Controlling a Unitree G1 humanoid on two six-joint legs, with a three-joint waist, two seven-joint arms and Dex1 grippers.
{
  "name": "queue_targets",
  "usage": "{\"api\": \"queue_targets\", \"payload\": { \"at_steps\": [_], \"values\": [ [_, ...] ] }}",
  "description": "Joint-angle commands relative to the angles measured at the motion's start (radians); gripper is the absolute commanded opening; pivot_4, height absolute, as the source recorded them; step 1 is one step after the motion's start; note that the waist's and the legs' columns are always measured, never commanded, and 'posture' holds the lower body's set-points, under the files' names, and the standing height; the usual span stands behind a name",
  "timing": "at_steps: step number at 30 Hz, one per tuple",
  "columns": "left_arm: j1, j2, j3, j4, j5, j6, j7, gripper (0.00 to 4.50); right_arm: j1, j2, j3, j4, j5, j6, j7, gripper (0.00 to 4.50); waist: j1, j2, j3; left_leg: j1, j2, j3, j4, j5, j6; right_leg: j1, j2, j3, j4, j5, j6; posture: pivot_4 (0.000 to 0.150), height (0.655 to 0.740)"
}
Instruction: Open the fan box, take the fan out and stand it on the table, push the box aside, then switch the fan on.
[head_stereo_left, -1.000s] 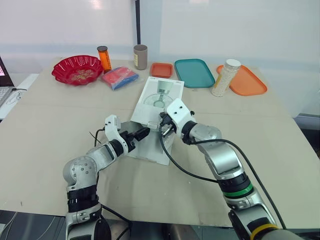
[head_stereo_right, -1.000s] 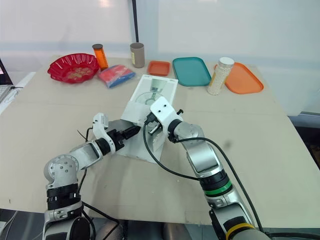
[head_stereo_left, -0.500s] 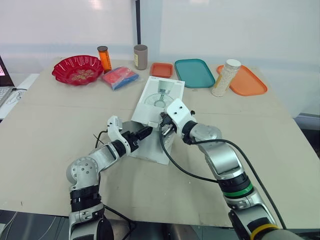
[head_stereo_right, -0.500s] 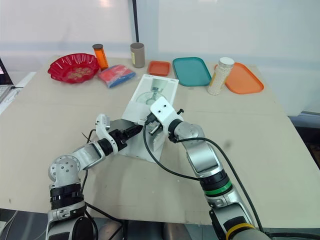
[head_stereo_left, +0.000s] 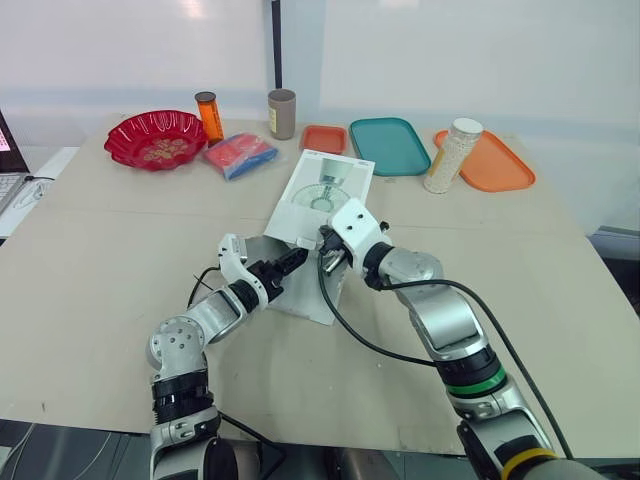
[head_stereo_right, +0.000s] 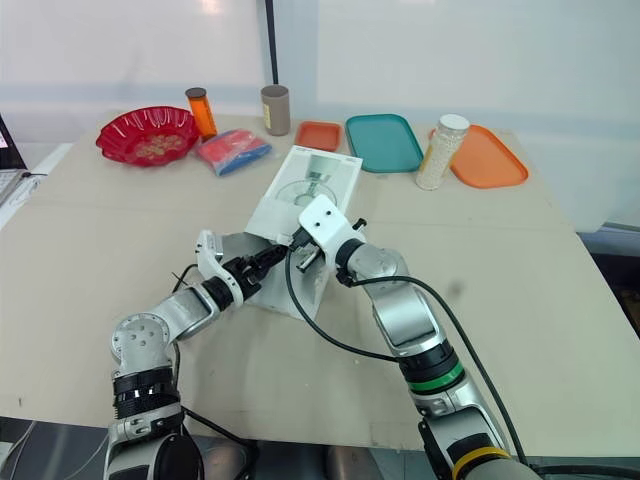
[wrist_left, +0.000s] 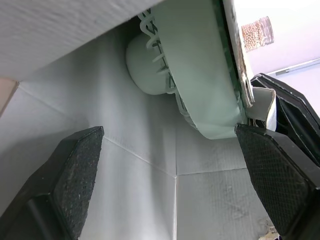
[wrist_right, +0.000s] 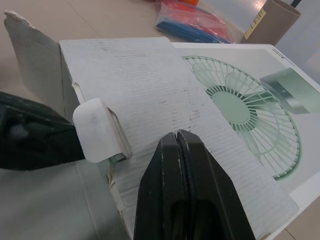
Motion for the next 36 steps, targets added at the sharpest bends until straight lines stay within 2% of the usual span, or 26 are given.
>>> {"api": "queue_targets", "payload": {
  "at_steps": [1,12,23,32,36],
  "values": [
    [-0.012,-0.011,0.000,0.008,-0.035,-0.039,-0.001,4.47,0.018,-0.008,0.025,-0.006,-0.010,0.004,0.012,0.00,0.000,0.000,0.000,0.000,0.000,0.000,0.000,0.000,0.000,0.000,0.000,0.000,0.000,0.000,0.000,0.150,0.7400],
    [0.035,-0.001,-0.035,-0.053,-0.129,-0.001,0.002,4.47,0.020,-0.004,0.028,0.016,-0.022,-0.009,0.013,0.00,0.000,0.000,0.000,0.000,0.000,0.000,-0.001,0.000,0.000,0.000,0.000,0.000,0.000,0.000,0.000,0.150,0.7400],
    [-0.010,-0.002,-0.047,0.074,-0.085,-0.115,0.002,4.47,0.023,-0.009,0.026,0.024,-0.024,-0.017,0.017,0.00,0.000,0.000,0.000,0.000,0.000,0.000,-0.001,0.000,-0.001,0.000,0.000,0.000,0.000,0.000,0.000,0.150,0.7400],
    [-0.028,-0.016,-0.058,0.110,-0.092,-0.166,0.001,4.47,0.024,-0.004,0.027,0.020,-0.026,-0.012,0.015,0.00,0.000,0.000,0.000,0.000,0.000,0.000,-0.001,0.001,-0.002,0.000,0.000,0.000,0.000,0.000,0.000,0.150,0.7400],
    [-0.026,-0.022,-0.061,0.104,-0.099,-0.169,0.005,3.31,0.023,-0.001,0.027,0.022,-0.025,-0.013,0.013,0.00,0.000,-0.001,-0.001,0.000,0.000,0.000,-0.001,0.001,-0.002,0.000,0.000,0.000,0.000,0.000,0.000,0.150,0.7400]
  ]
}}
